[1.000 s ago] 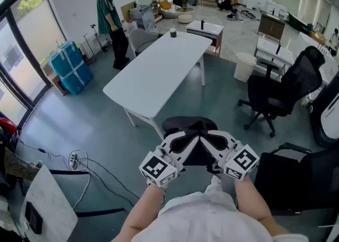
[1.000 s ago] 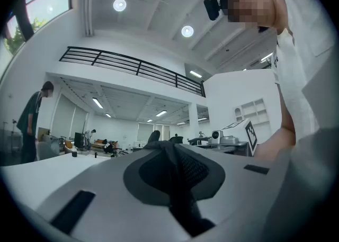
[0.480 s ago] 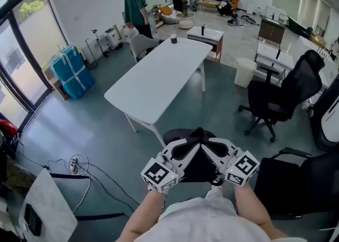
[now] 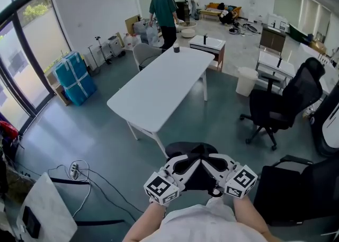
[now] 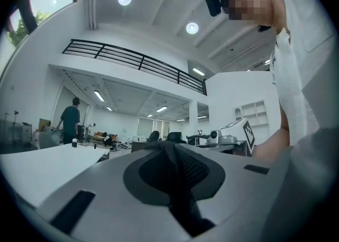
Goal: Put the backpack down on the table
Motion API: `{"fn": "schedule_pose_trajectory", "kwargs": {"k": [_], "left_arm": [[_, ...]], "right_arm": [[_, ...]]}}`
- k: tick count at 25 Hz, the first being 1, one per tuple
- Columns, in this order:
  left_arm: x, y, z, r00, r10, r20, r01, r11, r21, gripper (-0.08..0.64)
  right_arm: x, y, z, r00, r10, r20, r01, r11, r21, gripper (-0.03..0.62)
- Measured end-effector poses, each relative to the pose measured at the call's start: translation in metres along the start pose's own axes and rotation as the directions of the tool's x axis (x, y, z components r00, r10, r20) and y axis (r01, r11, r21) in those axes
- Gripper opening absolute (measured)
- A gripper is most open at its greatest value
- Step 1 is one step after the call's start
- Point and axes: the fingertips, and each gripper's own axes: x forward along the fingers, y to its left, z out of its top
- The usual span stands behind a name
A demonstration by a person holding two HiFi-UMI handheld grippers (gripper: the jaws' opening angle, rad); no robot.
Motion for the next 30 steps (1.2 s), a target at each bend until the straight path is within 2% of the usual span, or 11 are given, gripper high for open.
{"fn": "schedule_pose_trajectory", "kwargs": {"k": [8,15,22,30], "left_arm": [[0.005,0.0,0.008,1.0,-0.013,0.014,0.013,1.0,0.005,0.046],[0.023,0.023,0.008,1.0,-0.02,0.024,0.02,1.0,-0.021,0.046],[0.056,0.057,0.016,0.999,-0.017,0.03,0.017,1.0,-0.019,0.046],[0.113,0.118,0.012,1.0,-0.012,-0.007,0.011,0.999,-0.033,0.046]], "right_arm": [[-0.002,-0.004,0.008,1.0,-0.019,0.019,0.019,1.0,0.009,0.032],[0.009,-0.03,0.011,0.999,-0.027,0.019,0.027,1.0,0.013,0.032],[0.027,-0.074,0.021,1.0,0.005,0.028,-0.005,1.0,0.023,0.032],[0.056,-0.153,0.022,1.0,0.013,0.021,-0.014,0.999,0.047,0.032]]}}
